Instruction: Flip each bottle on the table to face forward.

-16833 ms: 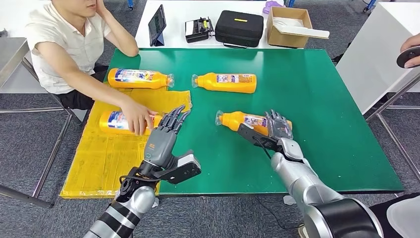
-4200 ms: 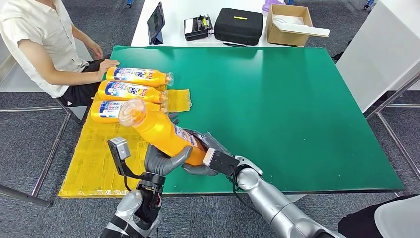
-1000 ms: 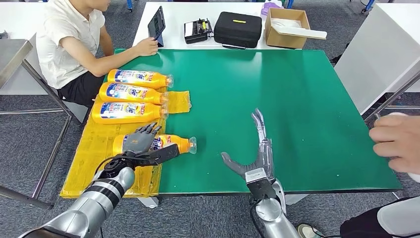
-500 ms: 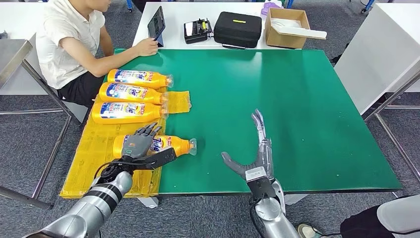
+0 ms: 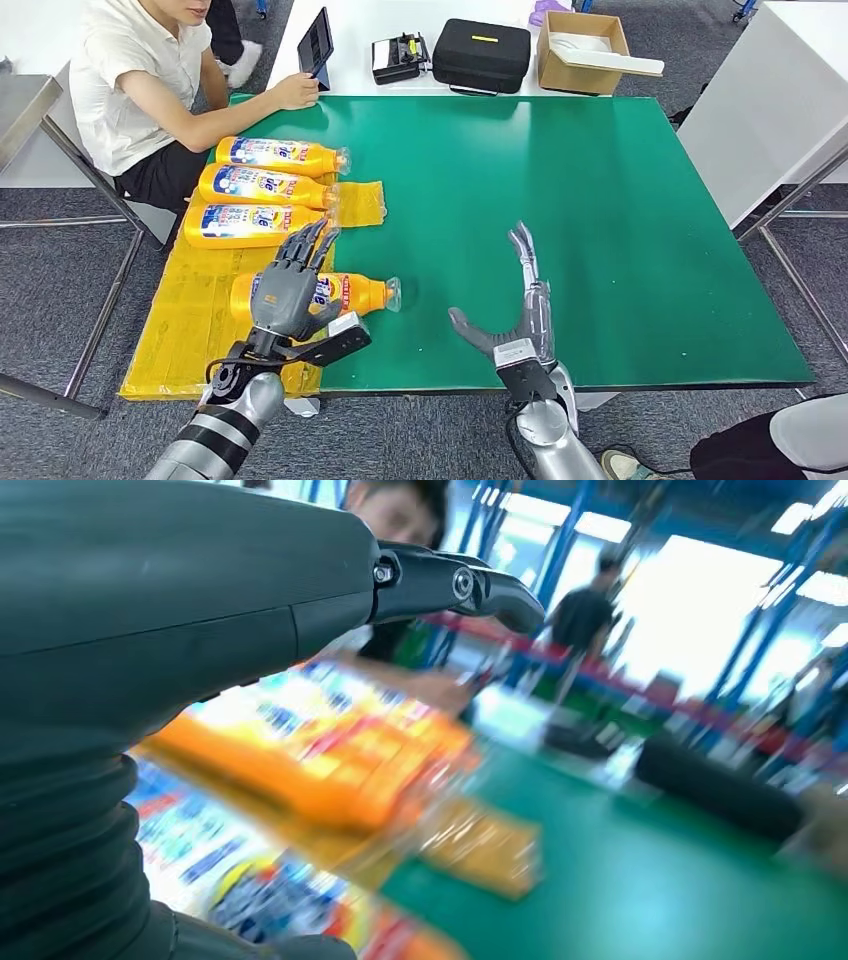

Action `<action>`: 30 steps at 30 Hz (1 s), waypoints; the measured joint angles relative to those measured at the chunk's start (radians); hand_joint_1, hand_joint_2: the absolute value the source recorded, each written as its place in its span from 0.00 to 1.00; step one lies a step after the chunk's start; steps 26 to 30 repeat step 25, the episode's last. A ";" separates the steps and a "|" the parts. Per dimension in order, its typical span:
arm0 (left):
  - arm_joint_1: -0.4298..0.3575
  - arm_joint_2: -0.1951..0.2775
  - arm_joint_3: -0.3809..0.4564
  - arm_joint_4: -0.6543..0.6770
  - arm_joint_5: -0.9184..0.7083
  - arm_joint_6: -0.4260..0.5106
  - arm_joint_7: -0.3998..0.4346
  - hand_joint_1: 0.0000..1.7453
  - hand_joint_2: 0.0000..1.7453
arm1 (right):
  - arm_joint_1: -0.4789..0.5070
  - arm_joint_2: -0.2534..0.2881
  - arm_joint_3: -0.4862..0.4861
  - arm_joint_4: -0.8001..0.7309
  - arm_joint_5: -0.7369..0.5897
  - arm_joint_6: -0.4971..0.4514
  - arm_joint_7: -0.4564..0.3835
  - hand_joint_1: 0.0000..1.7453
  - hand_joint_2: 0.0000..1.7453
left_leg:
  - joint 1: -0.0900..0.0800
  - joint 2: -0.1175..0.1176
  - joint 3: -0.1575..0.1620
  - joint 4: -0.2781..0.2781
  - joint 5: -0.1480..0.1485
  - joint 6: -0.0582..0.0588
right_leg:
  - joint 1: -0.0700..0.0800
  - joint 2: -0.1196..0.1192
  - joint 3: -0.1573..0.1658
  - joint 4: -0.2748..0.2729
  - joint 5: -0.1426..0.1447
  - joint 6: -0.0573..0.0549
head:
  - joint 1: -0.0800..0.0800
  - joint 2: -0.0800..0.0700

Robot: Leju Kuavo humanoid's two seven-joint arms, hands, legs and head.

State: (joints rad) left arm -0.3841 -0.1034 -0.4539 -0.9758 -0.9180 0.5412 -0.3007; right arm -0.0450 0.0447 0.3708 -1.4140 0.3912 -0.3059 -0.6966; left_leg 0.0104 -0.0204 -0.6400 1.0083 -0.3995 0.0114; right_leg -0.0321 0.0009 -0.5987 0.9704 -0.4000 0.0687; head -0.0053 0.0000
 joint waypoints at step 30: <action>0.245 -0.027 -0.107 -0.416 0.776 -0.262 -0.131 0.00 1.00 | 0.089 0.012 -0.031 -0.130 -0.247 0.068 0.000 0.00 0.33 | 0.000 0.000 -0.002 0.000 -0.001 -0.001 | 0.000 0.000 -0.002 0.000 -0.002 0.002 | 0.000 0.000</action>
